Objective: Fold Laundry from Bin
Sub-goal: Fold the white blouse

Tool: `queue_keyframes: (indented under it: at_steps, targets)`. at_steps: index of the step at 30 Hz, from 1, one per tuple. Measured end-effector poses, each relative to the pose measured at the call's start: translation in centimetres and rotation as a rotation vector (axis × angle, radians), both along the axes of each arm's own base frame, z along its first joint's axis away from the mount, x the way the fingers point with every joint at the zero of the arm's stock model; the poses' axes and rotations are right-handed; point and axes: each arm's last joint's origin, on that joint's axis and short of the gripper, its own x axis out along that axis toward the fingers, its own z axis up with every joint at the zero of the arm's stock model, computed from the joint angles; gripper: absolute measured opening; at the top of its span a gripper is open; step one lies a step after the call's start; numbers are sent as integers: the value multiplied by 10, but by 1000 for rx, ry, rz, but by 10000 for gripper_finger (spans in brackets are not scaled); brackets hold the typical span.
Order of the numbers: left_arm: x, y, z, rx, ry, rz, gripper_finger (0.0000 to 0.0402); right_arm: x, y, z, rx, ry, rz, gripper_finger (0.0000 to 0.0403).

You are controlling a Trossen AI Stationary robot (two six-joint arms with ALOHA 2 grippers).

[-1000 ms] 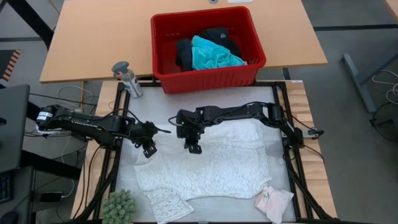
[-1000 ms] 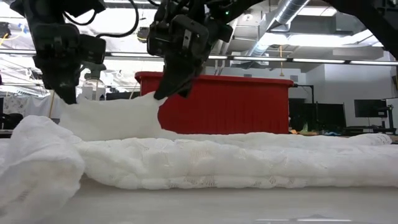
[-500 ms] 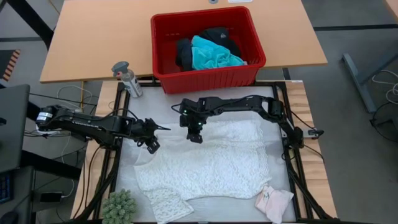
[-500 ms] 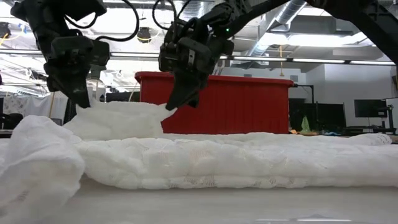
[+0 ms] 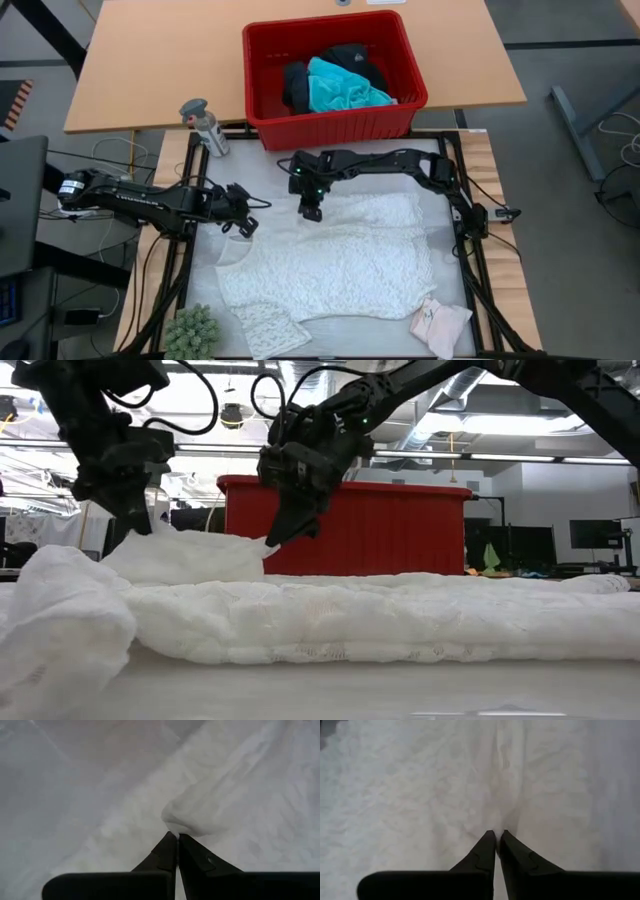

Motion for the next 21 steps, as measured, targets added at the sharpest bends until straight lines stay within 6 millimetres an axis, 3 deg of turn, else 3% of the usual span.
queue_keyframes:
  at_steps: [14, 21]
  targets:
    - [1, -1, -1, -18, 22, -58, 4, 0, -2, 0, -86, 9, -32, 57]
    - [3, -2, -5, -32, 57, -95, 66, 0, -3, -1, -107, 23, -48, 82]
